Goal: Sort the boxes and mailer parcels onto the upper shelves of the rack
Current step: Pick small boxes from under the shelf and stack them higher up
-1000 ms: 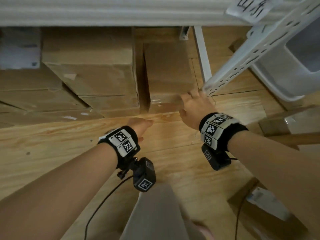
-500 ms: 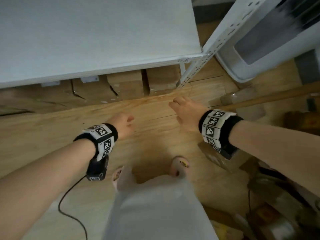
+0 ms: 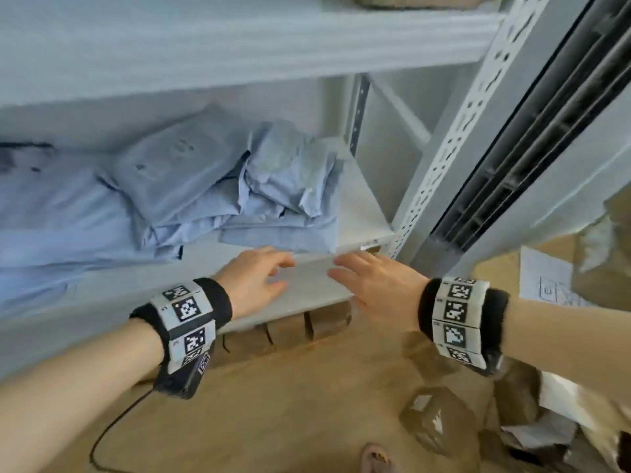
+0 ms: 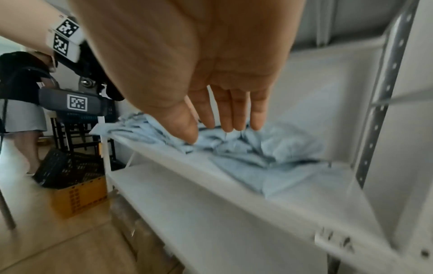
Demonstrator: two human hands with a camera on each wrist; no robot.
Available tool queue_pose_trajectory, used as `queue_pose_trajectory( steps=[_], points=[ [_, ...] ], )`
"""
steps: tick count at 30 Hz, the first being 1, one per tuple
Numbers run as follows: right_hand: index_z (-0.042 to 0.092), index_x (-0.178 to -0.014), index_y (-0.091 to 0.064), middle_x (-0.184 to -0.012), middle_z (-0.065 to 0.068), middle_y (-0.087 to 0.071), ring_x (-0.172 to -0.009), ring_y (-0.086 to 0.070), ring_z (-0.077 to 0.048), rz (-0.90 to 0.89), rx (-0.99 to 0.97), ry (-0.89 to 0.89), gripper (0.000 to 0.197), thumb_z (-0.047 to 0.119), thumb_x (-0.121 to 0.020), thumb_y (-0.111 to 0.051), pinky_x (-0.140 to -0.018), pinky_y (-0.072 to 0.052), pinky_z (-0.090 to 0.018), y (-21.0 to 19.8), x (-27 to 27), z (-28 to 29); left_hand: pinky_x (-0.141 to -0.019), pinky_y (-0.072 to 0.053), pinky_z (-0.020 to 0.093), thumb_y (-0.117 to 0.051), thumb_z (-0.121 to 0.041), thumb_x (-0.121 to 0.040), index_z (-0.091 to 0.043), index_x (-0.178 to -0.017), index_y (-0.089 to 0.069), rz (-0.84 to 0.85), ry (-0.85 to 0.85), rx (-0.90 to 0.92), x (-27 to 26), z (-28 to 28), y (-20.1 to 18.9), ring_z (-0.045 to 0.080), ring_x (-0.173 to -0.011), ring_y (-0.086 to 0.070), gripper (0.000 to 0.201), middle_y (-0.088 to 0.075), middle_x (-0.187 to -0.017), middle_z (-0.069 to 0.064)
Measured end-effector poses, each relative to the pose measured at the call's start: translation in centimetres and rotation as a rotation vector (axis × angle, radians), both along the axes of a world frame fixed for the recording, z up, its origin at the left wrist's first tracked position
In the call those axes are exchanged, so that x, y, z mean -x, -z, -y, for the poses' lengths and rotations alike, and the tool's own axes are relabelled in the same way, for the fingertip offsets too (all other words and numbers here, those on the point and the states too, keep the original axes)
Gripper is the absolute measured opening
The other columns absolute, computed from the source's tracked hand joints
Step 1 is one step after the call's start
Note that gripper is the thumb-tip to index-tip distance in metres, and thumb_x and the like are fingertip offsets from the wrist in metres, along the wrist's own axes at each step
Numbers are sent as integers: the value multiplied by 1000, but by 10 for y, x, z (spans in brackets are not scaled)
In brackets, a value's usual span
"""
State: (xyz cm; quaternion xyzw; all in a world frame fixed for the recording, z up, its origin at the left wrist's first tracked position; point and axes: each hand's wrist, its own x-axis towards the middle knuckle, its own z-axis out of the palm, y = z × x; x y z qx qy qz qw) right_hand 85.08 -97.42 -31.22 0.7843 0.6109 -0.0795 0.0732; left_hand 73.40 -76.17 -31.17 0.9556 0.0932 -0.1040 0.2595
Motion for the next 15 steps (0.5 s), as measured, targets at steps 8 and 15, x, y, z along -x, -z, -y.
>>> queue_pose_trajectory(
  steps=[8, 15],
  points=[
    [19, -146, -32, -152, -4, -30, -139, -31, -24, 172, -269, 82, 53, 21, -96, -48, -111, -32, -35, -141, 6, 1, -88, -49, 26, -63, -16, -89, -19, -120, -61, 393, 23, -45, -10, -22, -169, 7, -99, -59, 32, -60, -116, -5],
    [21, -148, -31, -152, -1, -29, -138, -31, -21, 245, -401, 257, 57, 19, -94, -46, -112, -30, -33, -224, -28, 24, -88, -47, 22, -60, -18, -91, -18, -129, -54, 519, 38, -82, -32, -14, -250, 9, -101, -59, 38, -57, -122, -5]
  ],
)
